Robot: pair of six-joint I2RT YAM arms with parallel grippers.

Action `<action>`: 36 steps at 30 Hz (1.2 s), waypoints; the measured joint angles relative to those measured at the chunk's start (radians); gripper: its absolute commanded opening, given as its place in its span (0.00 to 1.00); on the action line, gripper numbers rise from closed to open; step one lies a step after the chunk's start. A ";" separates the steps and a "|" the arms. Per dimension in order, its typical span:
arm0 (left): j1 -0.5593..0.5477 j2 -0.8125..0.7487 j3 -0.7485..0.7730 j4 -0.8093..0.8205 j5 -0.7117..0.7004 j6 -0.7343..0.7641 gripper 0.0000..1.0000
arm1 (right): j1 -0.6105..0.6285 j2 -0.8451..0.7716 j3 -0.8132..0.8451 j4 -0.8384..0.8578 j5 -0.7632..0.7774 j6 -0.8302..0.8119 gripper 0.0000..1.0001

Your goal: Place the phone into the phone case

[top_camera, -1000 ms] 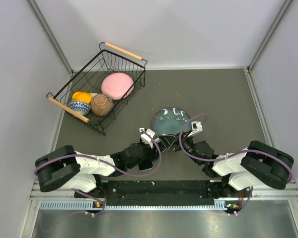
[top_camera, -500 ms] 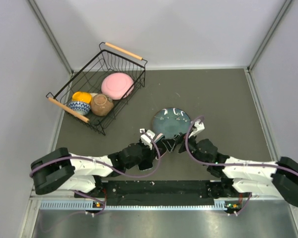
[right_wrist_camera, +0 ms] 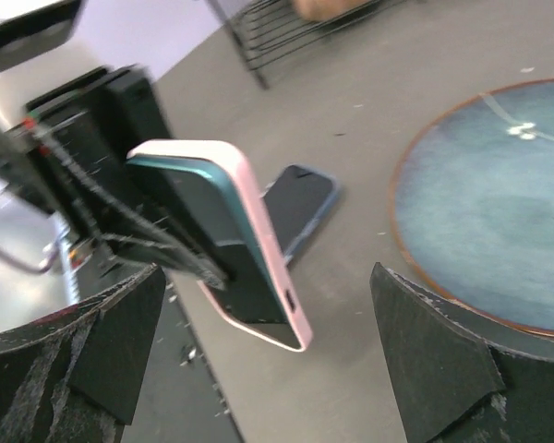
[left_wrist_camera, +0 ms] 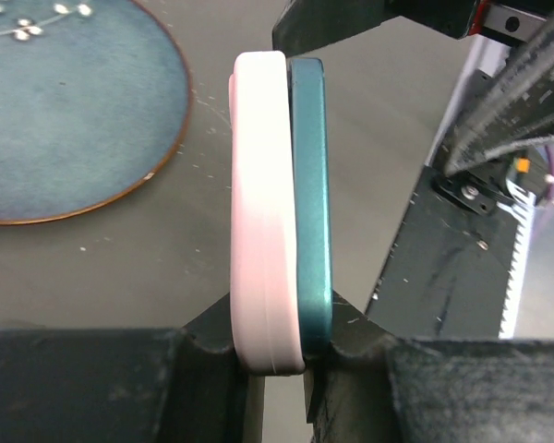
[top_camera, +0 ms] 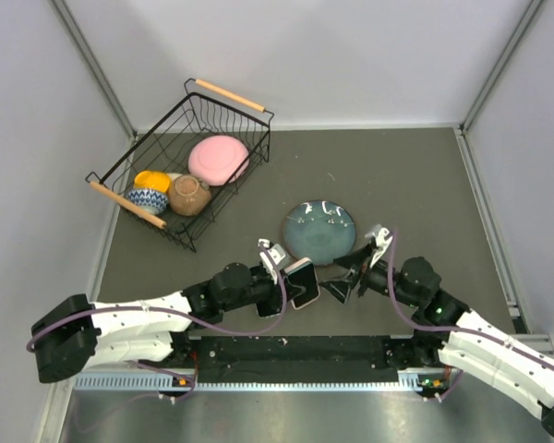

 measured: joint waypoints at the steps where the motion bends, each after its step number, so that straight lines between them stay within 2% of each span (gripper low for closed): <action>1: 0.002 -0.005 0.006 -0.015 0.029 -0.001 0.00 | 0.000 -0.010 -0.005 0.004 -0.048 0.002 0.86; 5: 0.020 -0.036 0.009 -0.039 0.131 -0.022 0.00 | 0.000 -0.021 -0.051 0.049 -0.212 0.032 0.74; 10: 0.079 -0.063 0.018 -0.045 0.270 -0.065 0.00 | 0.000 0.027 -0.106 0.112 -0.348 0.086 0.70; 15: 0.150 -0.063 0.030 -0.046 0.393 -0.107 0.00 | 0.000 0.027 -0.142 0.134 -0.399 0.110 0.66; 21: 0.161 -0.032 0.060 -0.045 0.500 -0.134 0.00 | 0.000 0.012 -0.170 0.178 -0.412 0.134 0.65; 24: 0.166 -0.005 0.079 -0.040 0.541 -0.152 0.00 | 0.000 0.029 -0.174 0.217 -0.410 0.135 0.49; 25: 0.169 0.006 0.085 -0.036 0.555 -0.161 0.01 | 0.000 0.041 -0.177 0.233 -0.410 0.141 0.35; 27: 0.173 0.020 0.092 -0.034 0.574 -0.174 0.12 | 0.000 0.060 -0.180 0.261 -0.410 0.146 0.21; 28: 0.174 0.026 0.097 -0.034 0.583 -0.180 0.18 | 0.000 0.068 -0.182 0.273 -0.410 0.155 0.11; 29: 0.174 0.032 0.103 -0.034 0.589 -0.183 0.23 | 0.000 0.075 -0.183 0.287 -0.414 0.166 0.07; 30: 0.178 0.034 0.107 -0.035 0.595 -0.187 0.34 | 0.000 0.079 -0.183 0.298 -0.416 0.169 0.04; 33: 0.187 0.034 0.116 -0.035 0.602 -0.211 0.46 | 0.001 0.079 -0.190 0.336 -0.428 0.191 0.02; 36: 0.200 0.031 0.134 -0.008 0.597 -0.254 0.49 | 0.000 0.070 -0.190 0.364 -0.409 0.214 0.00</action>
